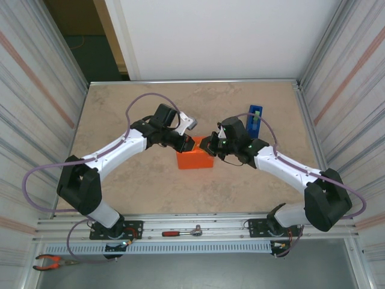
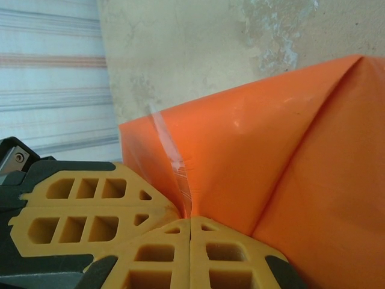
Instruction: Wrap the gift box in paper
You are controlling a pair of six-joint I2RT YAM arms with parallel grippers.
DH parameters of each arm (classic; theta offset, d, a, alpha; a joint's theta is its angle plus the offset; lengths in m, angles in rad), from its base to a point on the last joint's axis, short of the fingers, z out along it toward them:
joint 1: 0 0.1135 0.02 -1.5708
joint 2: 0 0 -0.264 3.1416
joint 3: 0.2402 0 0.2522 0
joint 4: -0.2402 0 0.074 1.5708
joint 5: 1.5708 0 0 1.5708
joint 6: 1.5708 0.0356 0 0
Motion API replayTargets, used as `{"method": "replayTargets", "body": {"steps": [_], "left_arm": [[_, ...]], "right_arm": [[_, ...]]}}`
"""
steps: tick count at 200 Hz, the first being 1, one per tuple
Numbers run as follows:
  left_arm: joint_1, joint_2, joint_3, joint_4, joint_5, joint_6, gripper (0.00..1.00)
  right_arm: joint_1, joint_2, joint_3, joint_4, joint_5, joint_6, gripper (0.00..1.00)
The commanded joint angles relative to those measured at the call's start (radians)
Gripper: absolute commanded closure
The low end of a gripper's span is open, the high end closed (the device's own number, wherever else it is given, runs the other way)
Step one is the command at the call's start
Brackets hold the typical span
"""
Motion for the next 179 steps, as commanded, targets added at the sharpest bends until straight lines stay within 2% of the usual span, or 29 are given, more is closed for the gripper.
{"method": "replayTargets", "body": {"steps": [1, 78, 148, 179], "left_arm": [[-0.028, 0.062, -0.041, -0.105, -0.034, 0.023, 1.0], [-0.028, 0.059, -0.033, -0.101, -0.026, 0.018, 1.0], [-0.028, 0.045, -0.028, -0.101, -0.019, 0.016, 1.0], [-0.011, 0.013, -0.01, -0.101, -0.004, 0.003, 1.0]], "right_arm": [[-0.001, 0.013, 0.021, -0.11, 0.027, -0.042, 1.0], [0.002, 0.065, 0.08, -0.235, 0.053, -0.1, 1.0], [0.023, 0.171, 0.221, -0.505, 0.117, -0.2, 1.0], [0.023, 0.176, 0.221, -0.543, 0.126, -0.204, 1.0]]}}
